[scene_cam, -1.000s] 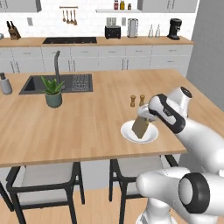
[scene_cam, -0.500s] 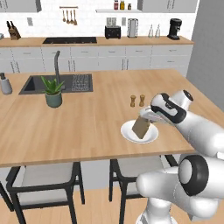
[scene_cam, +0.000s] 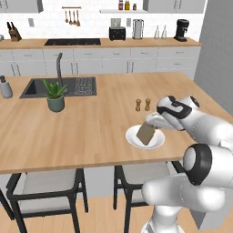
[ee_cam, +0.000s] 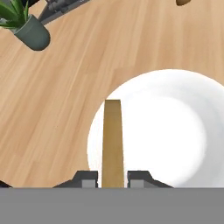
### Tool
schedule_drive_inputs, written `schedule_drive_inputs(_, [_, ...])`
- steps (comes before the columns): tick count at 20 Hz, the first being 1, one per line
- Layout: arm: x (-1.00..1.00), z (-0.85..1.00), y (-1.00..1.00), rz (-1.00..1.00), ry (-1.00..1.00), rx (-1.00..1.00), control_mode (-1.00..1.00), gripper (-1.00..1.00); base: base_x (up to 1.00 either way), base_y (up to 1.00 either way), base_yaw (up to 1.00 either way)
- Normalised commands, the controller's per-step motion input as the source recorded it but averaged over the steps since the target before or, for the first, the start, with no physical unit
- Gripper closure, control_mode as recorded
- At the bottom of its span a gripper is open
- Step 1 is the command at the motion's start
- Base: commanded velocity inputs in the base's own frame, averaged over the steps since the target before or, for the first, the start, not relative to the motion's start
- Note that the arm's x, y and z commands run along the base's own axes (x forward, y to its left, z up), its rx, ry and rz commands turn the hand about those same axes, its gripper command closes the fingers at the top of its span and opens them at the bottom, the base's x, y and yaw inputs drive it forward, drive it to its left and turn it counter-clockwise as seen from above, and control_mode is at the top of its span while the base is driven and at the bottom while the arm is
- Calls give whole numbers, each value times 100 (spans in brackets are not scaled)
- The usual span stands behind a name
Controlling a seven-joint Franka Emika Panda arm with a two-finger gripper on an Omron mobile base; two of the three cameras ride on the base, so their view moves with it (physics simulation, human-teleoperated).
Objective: Start the toaster. Once the lever pops up, take the bread to the plate on the dining counter.
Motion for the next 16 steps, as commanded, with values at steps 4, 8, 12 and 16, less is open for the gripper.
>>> schedule_drive_inputs(4, [3,-21,0,0,-1,0,-100,100,0,0,0])
schedule_drive_inputs(8, [6,-14,-2,0,-1,0,-100,100,0,0,0])
schedule_drive_inputs(12, [16,-3,-3,0,-2,0,-100,100,0,0,0])
schedule_drive_inputs(16, [13,-1,-4,0,-3,0,-100,100,0,0,0])
